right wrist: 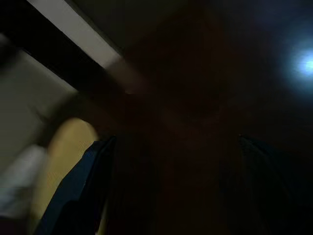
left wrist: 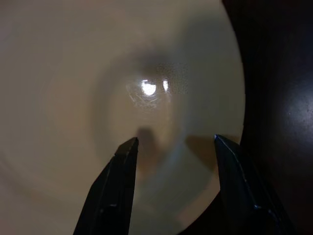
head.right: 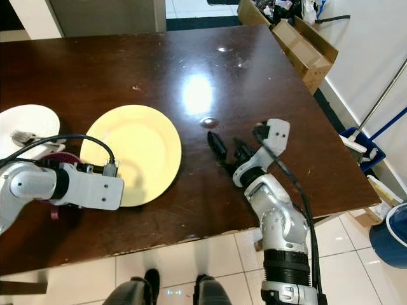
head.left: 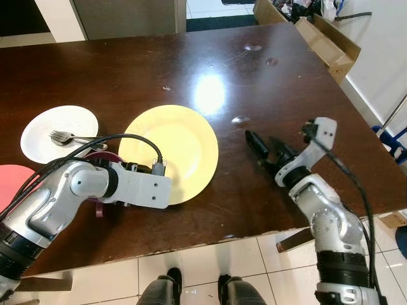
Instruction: Setting the table
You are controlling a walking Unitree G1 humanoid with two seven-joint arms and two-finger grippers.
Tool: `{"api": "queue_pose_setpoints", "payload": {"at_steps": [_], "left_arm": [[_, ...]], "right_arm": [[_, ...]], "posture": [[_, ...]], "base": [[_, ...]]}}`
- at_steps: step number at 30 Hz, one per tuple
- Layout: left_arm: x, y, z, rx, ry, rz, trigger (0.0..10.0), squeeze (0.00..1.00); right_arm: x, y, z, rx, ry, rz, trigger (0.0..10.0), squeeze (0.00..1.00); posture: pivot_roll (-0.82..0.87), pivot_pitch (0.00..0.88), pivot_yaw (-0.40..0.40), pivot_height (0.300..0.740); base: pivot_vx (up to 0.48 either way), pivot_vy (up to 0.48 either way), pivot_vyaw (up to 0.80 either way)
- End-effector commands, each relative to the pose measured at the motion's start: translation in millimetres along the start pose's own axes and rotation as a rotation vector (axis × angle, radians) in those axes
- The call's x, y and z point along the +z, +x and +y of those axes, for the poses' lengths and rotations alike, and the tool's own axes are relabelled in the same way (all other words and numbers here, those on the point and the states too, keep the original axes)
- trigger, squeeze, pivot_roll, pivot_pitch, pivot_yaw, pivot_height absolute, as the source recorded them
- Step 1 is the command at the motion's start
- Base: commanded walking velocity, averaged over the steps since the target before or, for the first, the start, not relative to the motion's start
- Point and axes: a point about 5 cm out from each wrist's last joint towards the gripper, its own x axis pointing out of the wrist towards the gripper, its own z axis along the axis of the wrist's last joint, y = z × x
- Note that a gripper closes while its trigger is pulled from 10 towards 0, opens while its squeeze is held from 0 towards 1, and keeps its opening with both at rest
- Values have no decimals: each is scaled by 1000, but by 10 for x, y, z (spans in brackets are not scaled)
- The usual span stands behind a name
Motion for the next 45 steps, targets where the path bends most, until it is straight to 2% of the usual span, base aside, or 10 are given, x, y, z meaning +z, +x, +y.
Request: {"api": "queue_pose_setpoints", "payload": {"at_steps": [1, 5, 10, 11, 12, 19, 20, 26, 29, 45], "left_arm": [[-23, 66, -112, -52, -14, 9, 10000, 0], [-24, 63, -129, -54, -15, 8, 10000, 0], [-27, 64, -147, -56, -14, 7, 10000, 0], [-27, 65, -151, -56, -15, 7, 10000, 0], [-28, 64, -157, -56, -15, 7, 10000, 0], [-33, 61, -175, -59, -19, 8, 10000, 0], [-37, 58, -180, -60, -20, 9, 10000, 0], [-43, 51, -184, -60, -22, 11, 10000, 0], [-50, 40, -186, -60, -24, 13, 10000, 0], [-52, -7, -206, -64, -31, 20, 10000, 0]], "right_arm": [[46, -28, 113, 101, 75, -19, 10000, 0], [25, -63, 211, 191, 132, -1, 10000, 0], [-87, -98, 197, 200, 182, 47, 10000, 0], [-141, -105, 172, 185, 172, 70, 10000, 243], [-214, -117, 133, 164, 168, 104, 10000, 1000], [-422, -178, 45, 170, 209, 224, 10000, 1000], [-476, -187, 47, 202, 250, 259, 10000, 0], [-572, -167, 89, 264, 301, 311, 10000, 0], [-629, -69, 141, 329, 345, 330, 10000, 0], [-982, 325, 340, 374, 293, 494, 10000, 0]], "posture": [[-48, 169, 55, 740], [-49, 169, 54, 740], [-48, 170, 52, 740], [-49, 169, 51, 740], [-47, 169, 49, 740], [-49, 167, 47, 740], [-47, 165, 46, 740], [-39, 163, 45, 740], [-34, 163, 42, 740], [-4, 168, 32, 740]], "base": [[0, 0, 0], [0, 0, 0], [0, 0, 0], [0, 0, 0], [0, 0, 0], [0, 0, 0], [0, 0, 0], [0, 0, 0], [0, 0, 0], [0, 0, 0]]}}
